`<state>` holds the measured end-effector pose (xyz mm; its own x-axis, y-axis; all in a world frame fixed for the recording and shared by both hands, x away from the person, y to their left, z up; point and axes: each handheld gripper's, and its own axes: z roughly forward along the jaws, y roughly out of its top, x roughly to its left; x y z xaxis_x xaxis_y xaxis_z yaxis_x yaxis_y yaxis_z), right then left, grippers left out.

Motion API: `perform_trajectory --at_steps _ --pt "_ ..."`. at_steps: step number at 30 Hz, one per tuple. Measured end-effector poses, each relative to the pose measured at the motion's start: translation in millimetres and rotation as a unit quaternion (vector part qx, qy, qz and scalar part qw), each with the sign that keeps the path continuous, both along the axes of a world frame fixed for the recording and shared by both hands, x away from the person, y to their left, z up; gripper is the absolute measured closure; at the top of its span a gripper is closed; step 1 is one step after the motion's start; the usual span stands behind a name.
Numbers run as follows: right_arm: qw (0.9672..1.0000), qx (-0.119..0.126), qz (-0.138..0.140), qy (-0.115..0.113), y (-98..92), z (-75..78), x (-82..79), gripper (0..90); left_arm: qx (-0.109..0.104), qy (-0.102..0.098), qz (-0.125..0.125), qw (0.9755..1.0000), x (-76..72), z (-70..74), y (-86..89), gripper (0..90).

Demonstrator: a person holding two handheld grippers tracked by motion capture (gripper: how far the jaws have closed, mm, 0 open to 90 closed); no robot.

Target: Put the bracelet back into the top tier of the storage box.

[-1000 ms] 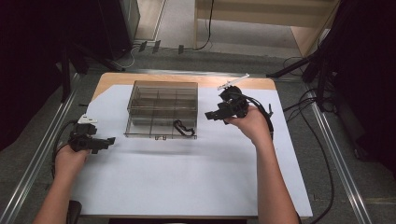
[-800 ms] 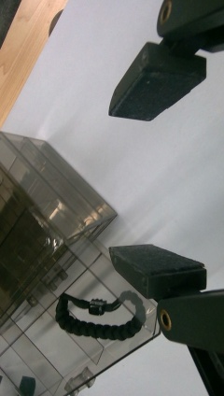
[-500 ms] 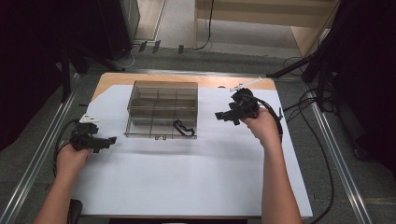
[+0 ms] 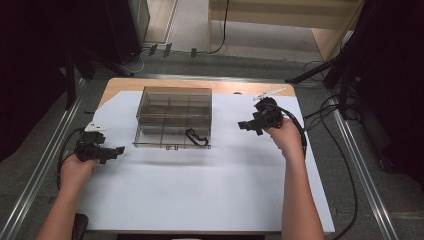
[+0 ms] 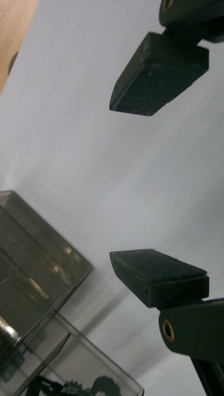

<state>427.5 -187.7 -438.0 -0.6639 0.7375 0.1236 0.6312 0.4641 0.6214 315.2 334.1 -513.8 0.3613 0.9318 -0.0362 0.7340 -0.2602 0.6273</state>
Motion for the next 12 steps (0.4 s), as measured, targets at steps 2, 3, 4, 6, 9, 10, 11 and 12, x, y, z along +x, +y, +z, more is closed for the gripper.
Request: perform_trajectory --at_steps 2,3,4,6,9,10,11,12 --pt "1.0000 -0.004 0.001 0.005 -0.5 -2.2 0.8 23.7 0.000 0.001 0.000 1.0000 0.0 0.1 0.0 14.4" --pt "1.0000 -0.007 0.000 0.007 -0.8 -3.0 1.3 23.7 0.001 0.001 0.000 1.0000 0.0 0.1 -0.1 14.4" --pt "0.9999 -0.009 0.000 0.005 -1.1 -3.7 1.6 23.7 0.001 0.001 -0.001 1.0000 0.0 0.1 -0.1 14.4" --pt "0.9999 -0.010 -0.001 0.007 -1.6 -4.8 2.0 23.6 0.001 0.001 -0.001 1.0000 0.1 0.2 -0.2 14.4" --pt "0.9999 -0.011 -0.003 0.009 -2.4 -5.9 2.6 23.5 0.000 0.000 0.000 1.0000 0.2 0.1 0.0 14.4" --pt "0.9999 -0.012 -0.003 0.008 -2.9 -6.6 3.2 23.4 0.000 0.000 0.000 1.0000 0.3 0.1 0.1 14.4" --pt "0.9999 -0.012 -0.003 0.008 -2.9 -6.6 3.2 23.4 0.000 0.000 0.000 1.0000 0.3 0.2 0.0 14.4" --pt "0.9999 -0.012 -0.003 0.009 -3.0 -7.0 3.3 23.4 0.000 0.000 -0.001 1.0000 0.4 0.4 0.0 14.4"
